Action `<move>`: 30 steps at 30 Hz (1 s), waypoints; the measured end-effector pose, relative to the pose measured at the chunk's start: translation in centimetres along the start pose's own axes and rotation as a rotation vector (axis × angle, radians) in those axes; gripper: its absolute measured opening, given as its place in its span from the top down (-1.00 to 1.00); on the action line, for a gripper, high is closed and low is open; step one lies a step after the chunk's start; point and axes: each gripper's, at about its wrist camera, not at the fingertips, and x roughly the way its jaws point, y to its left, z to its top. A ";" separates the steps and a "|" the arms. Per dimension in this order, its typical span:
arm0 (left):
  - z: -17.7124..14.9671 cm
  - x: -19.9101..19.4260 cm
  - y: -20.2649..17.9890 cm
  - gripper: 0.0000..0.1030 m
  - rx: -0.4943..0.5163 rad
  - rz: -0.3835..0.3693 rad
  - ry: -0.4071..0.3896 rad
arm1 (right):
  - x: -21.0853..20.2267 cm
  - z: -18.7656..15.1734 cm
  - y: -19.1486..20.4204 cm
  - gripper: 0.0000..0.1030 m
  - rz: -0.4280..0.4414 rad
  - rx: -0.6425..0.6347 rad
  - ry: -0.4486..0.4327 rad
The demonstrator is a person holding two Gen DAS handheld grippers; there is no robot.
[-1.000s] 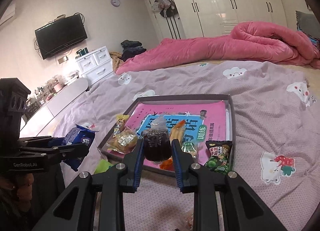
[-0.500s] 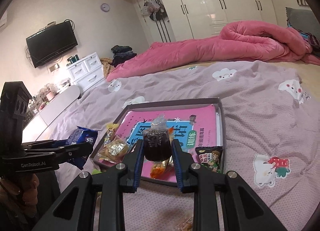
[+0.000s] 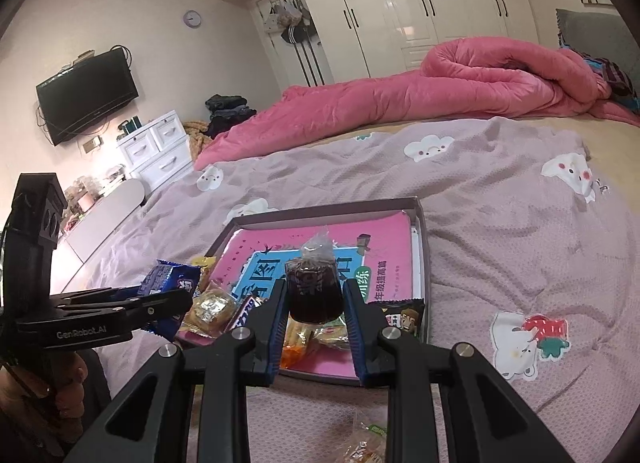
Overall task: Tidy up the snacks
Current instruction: 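Lower the biscuit pack into the tray and open the left tool while the right tool releases the bottle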
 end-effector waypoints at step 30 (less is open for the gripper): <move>0.5 6.3 -0.8 -0.01 0.039 -0.011 0.073 | 4.0 -1.3 -1.2 0.46 -0.066 0.025 0.115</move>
